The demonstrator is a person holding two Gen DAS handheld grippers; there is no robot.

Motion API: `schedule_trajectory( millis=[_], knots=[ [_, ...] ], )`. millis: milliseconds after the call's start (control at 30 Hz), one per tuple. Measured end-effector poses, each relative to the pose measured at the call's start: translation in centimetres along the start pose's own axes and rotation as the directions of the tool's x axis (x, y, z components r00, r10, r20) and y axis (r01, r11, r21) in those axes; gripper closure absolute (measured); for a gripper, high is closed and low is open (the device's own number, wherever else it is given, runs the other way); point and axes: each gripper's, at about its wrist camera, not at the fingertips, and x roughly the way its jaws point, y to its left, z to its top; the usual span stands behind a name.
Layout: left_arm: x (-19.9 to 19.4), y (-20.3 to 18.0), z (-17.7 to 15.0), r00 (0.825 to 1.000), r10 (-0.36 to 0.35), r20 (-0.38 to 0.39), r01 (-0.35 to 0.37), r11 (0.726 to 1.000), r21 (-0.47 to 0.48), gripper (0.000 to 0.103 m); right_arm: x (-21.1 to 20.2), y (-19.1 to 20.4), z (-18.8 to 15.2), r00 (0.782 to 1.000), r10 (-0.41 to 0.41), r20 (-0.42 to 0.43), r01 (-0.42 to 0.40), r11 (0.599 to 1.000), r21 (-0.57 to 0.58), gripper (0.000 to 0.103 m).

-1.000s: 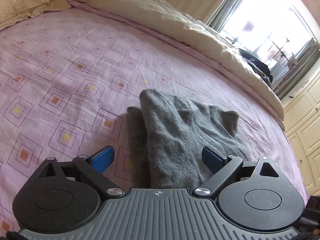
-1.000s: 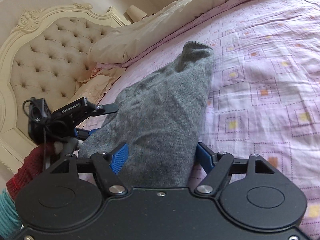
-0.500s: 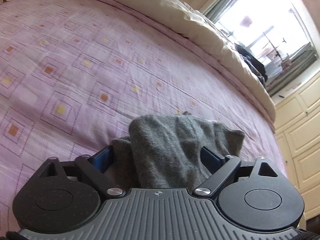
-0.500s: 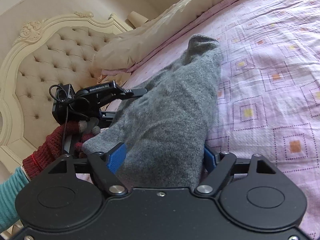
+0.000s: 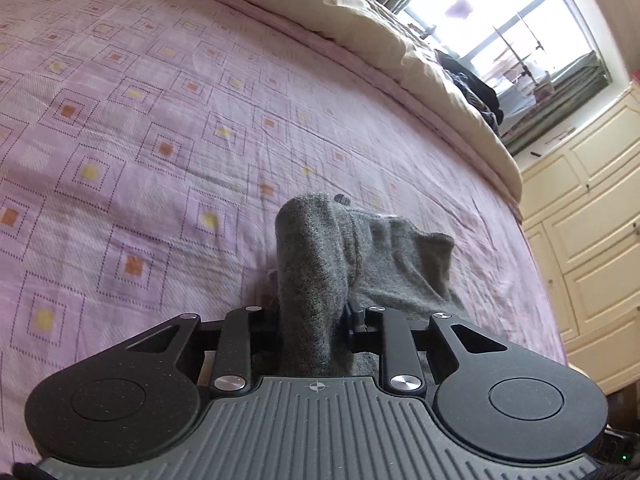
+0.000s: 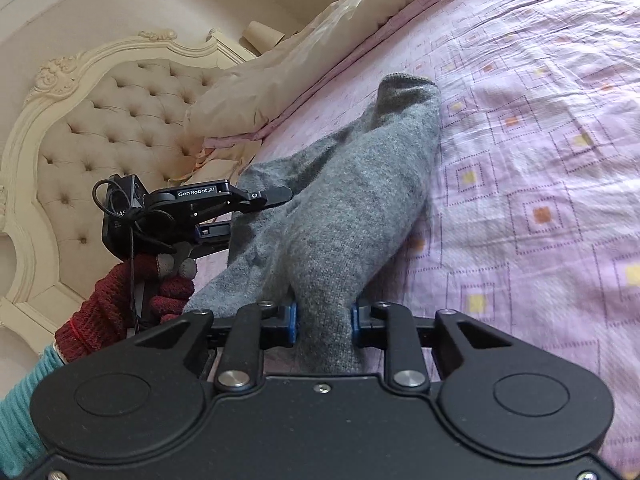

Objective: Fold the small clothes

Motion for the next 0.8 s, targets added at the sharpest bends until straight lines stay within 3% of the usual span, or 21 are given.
schedule_trajectory(
  millis=[367, 467, 600, 633, 700, 800],
  knots=[
    [-4.4, -4.3, -9.7, 0.996, -0.037, -0.077, 0.039, 0.999, 0.029, 0.078, -9.6, 0.5, -7.9, 0.997, -0.034, -0.065, 0.038, 0.997, 0.073, 0.069],
    [-5.4, -4.8, -12.4, 0.995, -0.053, -0.080, 0.056, 0.998, 0.029, 0.078, -11.0, 0.8, -10.0, 0.992, -0.101, -0.073, 0.104, 0.994, 0.041, 0.065],
    [-5.3, -5.7, -14.8, 0.995, 0.097, -0.008, -0.093, 0.975, 0.201, 0.070, -11.2, 1.7, -11.8, 0.954, -0.296, -0.038, 0.289, 0.949, -0.123, 0.061],
    [-5.3, -5.6, -15.3, 0.992, 0.126, 0.017, -0.126, 0.968, 0.218, 0.063, -11.3, 2.0, -12.1, 0.949, -0.314, -0.027, 0.307, 0.941, -0.145, 0.059],
    [-5.4, -5.6, -15.8, 0.984, 0.164, 0.071, -0.177, 0.954, 0.243, 0.058, -11.6, 2.8, -12.7, 0.937, -0.350, 0.001, 0.344, 0.921, -0.182, 0.056],
    [-5.9, -6.7, -16.4, 0.961, 0.237, 0.140, -0.271, 0.902, 0.336, 0.051, -13.0, 3.8, -13.9, 0.929, -0.367, 0.058, 0.370, 0.903, -0.220, 0.056]
  ],
)
